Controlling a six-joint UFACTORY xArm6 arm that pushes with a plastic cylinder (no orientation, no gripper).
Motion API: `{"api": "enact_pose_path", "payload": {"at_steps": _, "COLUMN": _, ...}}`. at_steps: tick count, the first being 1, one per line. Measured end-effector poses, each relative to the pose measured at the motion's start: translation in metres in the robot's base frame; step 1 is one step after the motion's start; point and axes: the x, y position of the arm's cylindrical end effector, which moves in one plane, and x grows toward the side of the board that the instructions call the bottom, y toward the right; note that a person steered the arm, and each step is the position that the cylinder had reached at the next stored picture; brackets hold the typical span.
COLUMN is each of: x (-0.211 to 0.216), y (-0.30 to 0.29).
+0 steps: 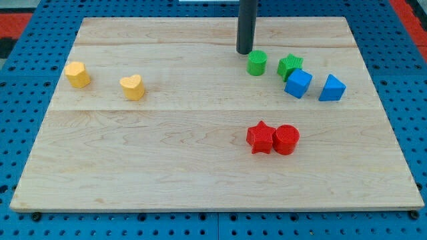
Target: Put the red blocks into the right of the yellow heart
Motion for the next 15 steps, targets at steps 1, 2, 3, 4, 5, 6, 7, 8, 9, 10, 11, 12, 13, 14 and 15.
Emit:
{"api": "enact_pose_path", "payload": {"at_steps": 1, "x": 0.039, "y": 0.04}}
{"api": "enact_pose_path", "payload": {"at_steps": 2, "x": 0.039, "y": 0.006}}
{"api": "enact_pose_path", "payload": {"at_steps": 3, "x": 0.066, "y": -0.051}}
{"api": "enact_pose_path", "payload": {"at_steps": 4, "x": 0.098, "y": 0.006}}
{"api": "enact_pose_path", "payload": {"at_steps": 5, "x": 0.128, "y": 0.066}}
{"api": "enact_pose_path", "payload": {"at_steps": 6, "x": 0.168, "y": 0.093}}
{"api": "enact_pose_path", "payload": {"at_steps": 7, "x": 0.212, "y": 0.092}}
{"api": "enact_pose_path", "payload": {"at_steps": 8, "x": 0.217, "y": 0.044}}
{"api": "enact_pose_path", "payload": {"at_steps": 9, "x": 0.215, "y": -0.029}}
{"api": "enact_pose_path", "payload": {"at_steps": 10, "x": 0.201, "y": -0.078}}
{"api": "enact_pose_path", "payload": {"at_steps": 11, "x": 0.185, "y": -0.113}}
{"api": "enact_pose_path", "payload": {"at_steps": 12, "x": 0.181, "y": -0.162}}
{"api": "enact_pose_path", "payload": {"at_steps": 13, "x": 0.161, "y": -0.178}}
{"api": "enact_pose_path", "payload": {"at_steps": 14, "x": 0.138, "y": -0.178}}
{"api": "enact_pose_path", "payload": {"at_steps": 15, "x": 0.12, "y": -0.178}}
